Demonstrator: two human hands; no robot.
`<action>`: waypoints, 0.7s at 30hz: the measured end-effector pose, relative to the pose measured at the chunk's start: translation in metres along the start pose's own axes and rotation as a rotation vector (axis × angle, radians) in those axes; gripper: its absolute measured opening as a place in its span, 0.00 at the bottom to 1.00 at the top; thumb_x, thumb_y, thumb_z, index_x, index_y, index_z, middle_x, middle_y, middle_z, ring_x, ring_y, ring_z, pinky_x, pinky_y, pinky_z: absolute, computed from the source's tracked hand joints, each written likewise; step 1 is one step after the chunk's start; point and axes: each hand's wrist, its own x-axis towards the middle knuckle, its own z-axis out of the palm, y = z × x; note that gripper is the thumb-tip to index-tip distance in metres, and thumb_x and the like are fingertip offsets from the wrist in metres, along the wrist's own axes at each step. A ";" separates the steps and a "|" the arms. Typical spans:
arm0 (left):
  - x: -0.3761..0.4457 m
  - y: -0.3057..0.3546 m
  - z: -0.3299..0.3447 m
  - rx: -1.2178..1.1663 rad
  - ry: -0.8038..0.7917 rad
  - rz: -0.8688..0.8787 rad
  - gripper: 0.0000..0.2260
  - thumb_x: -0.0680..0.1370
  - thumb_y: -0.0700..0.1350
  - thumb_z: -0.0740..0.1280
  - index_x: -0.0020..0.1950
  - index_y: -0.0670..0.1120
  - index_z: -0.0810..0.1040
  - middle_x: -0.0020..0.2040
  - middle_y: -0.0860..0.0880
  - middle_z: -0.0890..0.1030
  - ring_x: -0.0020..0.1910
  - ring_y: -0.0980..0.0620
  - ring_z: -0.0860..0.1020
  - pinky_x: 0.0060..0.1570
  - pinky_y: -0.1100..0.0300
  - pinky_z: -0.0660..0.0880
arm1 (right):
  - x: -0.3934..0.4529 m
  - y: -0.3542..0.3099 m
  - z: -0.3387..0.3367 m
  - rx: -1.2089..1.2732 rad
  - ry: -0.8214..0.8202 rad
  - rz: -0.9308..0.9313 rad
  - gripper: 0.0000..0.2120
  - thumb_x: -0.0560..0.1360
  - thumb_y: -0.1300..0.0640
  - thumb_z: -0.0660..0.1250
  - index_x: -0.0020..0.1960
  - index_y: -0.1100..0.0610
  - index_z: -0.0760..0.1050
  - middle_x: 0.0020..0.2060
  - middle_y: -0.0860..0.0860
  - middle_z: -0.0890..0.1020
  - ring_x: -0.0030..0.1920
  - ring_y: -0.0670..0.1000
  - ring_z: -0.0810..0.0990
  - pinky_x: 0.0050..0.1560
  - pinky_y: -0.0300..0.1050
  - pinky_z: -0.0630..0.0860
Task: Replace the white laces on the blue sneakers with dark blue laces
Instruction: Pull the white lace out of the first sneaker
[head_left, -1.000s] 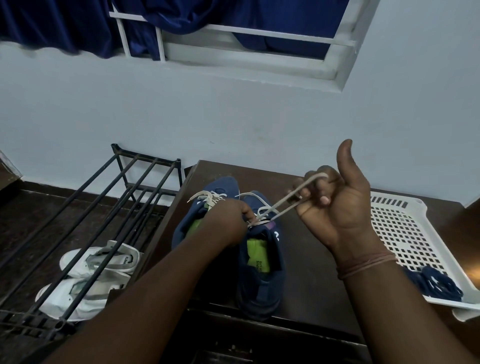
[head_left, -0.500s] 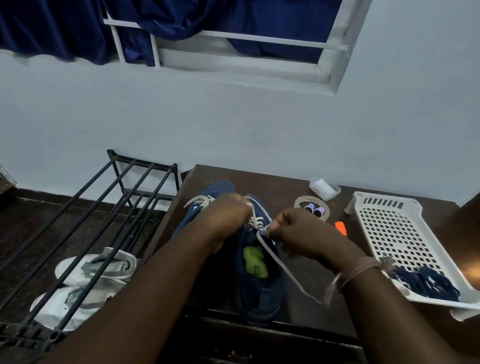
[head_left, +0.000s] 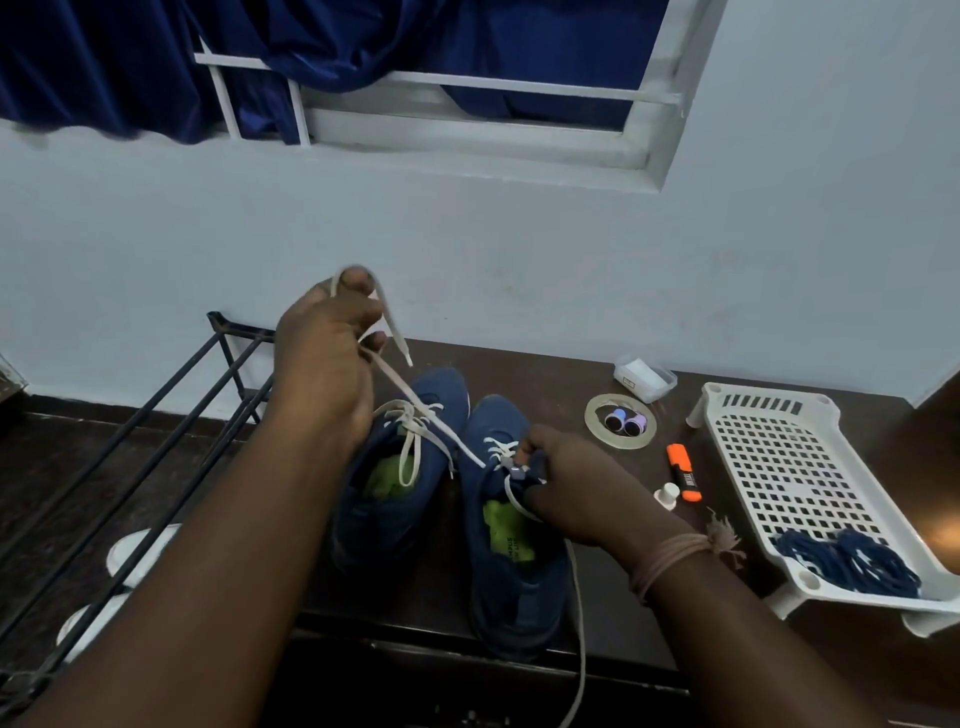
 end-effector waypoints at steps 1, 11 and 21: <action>0.000 -0.004 -0.003 0.176 -0.003 -0.017 0.10 0.74 0.34 0.65 0.44 0.48 0.81 0.39 0.53 0.80 0.36 0.56 0.76 0.38 0.62 0.72 | 0.002 0.001 0.003 -0.017 0.042 -0.051 0.06 0.73 0.58 0.67 0.48 0.51 0.72 0.42 0.51 0.76 0.40 0.52 0.75 0.35 0.41 0.66; -0.046 -0.078 0.014 1.755 -0.394 0.270 0.15 0.75 0.57 0.68 0.54 0.48 0.79 0.53 0.46 0.79 0.56 0.44 0.76 0.55 0.53 0.72 | 0.011 0.005 0.009 0.068 0.260 0.034 0.09 0.76 0.55 0.64 0.38 0.55 0.72 0.34 0.50 0.77 0.36 0.51 0.75 0.34 0.45 0.68; -0.034 -0.085 0.007 1.629 -0.423 -0.013 0.09 0.77 0.45 0.69 0.55 0.42 0.80 0.51 0.43 0.84 0.53 0.43 0.82 0.51 0.57 0.77 | 0.006 -0.009 -0.055 1.233 0.564 0.146 0.11 0.73 0.61 0.63 0.32 0.55 0.74 0.33 0.52 0.75 0.29 0.49 0.68 0.31 0.43 0.62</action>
